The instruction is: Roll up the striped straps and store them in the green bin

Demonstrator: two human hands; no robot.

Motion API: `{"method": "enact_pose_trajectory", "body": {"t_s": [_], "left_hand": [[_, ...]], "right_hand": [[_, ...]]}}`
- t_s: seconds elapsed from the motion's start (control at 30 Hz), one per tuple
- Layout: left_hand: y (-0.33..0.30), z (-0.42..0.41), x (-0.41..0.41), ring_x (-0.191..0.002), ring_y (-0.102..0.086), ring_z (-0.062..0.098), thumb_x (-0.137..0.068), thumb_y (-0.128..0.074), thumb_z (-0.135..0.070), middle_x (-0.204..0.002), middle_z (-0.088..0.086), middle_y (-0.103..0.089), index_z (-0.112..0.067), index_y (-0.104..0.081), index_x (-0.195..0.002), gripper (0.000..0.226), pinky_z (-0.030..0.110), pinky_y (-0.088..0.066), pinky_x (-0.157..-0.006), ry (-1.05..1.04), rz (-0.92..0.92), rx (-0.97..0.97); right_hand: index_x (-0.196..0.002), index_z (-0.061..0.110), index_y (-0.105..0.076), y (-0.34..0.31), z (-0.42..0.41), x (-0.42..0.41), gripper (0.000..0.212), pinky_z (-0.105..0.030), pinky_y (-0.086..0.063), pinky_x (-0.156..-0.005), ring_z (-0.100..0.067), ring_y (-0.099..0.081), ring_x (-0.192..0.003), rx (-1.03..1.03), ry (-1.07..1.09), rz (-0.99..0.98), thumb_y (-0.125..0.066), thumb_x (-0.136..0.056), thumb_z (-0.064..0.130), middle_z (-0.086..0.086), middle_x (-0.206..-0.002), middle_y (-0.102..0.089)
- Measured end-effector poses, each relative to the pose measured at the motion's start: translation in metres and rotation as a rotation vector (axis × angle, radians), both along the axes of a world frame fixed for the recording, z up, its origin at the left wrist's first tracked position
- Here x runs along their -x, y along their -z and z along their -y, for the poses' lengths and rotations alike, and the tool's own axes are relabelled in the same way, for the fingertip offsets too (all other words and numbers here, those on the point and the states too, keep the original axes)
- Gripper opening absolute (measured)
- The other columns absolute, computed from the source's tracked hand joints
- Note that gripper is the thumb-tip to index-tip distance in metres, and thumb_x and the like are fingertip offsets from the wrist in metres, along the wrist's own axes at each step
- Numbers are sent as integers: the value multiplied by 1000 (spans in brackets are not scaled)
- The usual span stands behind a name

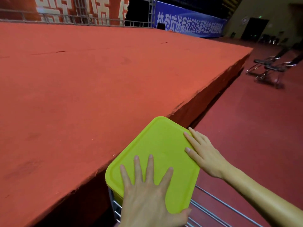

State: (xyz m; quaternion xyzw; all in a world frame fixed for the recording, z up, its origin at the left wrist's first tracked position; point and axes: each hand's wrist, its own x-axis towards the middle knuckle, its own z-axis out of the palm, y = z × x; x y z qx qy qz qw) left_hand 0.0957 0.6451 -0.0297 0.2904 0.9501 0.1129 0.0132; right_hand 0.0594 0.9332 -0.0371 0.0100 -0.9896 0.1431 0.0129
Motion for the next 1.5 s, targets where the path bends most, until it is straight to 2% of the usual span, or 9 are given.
{"method": "enact_pose_trajectory", "body": {"t_s": [0.13,0.4,0.6,0.93,0.97,1.07,1.13,1.33,1.5], "left_hand": [[-3,15,4,-142,-52,55,-63,-39,-112,-153,19,-60,-44,-72,-136,105,86,-37,-104,-24,-37,-16],[-2,53,8,-144,-51,52,-54,-35,-116,-155,25,-56,-17,-72,-141,137,72,-26,-109,-167,-16,-22],[3,48,5,-143,-51,54,-49,-32,-119,-154,26,-56,-17,-69,-145,145,78,-27,-105,-171,31,-32],[-2,50,5,-146,-47,54,-45,-27,-120,-158,28,-51,-16,-67,-147,151,78,-24,-105,-159,26,-13],[-8,50,4,-153,-39,51,-44,-28,-120,-166,26,-41,-20,-59,-155,152,77,-22,-110,-164,33,-20],[-23,52,1,-163,27,34,-44,-34,-117,-177,10,26,-36,9,-171,157,70,6,-128,-208,167,73],[-30,53,-1,-159,36,29,-45,-36,-116,-174,4,34,-37,20,-168,157,66,10,-129,-220,216,109],[-28,68,3,-166,-1,25,-57,-31,-114,-179,-7,-8,-38,-6,-170,138,54,-5,-133,-190,12,-8],[-33,79,6,-146,-40,15,-66,-33,-109,-156,-20,-46,-40,-36,-161,117,41,-32,-121,-182,-142,-127]], "right_hand": [[-170,38,-14,-7,7,4,83,-43,-43,-119,-13,-12,-159,-52,5,-4,-12,-99,81,17,-178,-2],[-164,30,-30,-39,11,23,93,-44,-29,-128,-24,-22,-162,-342,-89,16,-16,-93,90,3,-178,-16],[-171,36,-12,-38,34,78,91,-47,-20,-132,-13,1,-166,-191,-317,12,-25,-97,87,19,-178,6],[-170,38,-10,-21,38,81,88,-44,-34,-119,-15,-8,-165,-160,-286,-23,-31,-98,83,25,-177,4],[-170,37,-11,-23,38,81,88,-45,-33,-120,-16,-8,-165,-163,-289,-20,-32,-98,83,24,-177,3],[-170,37,-13,-29,38,83,88,-47,-30,-124,-20,-11,-164,-198,-297,-8,-35,-98,83,19,-178,-4],[-169,36,-18,-33,42,78,90,-47,-31,-125,-22,-17,-162,-194,-279,-29,-40,-96,83,15,-178,-14],[-164,32,-33,-37,53,44,88,-38,-34,-122,-17,-37,-149,-171,-288,-95,-50,-93,81,7,-164,-42],[-162,32,-37,-38,63,12,85,-36,-34,-121,-16,-43,-145,-110,-279,-143,-53,-93,79,6,-159,-48]]}}
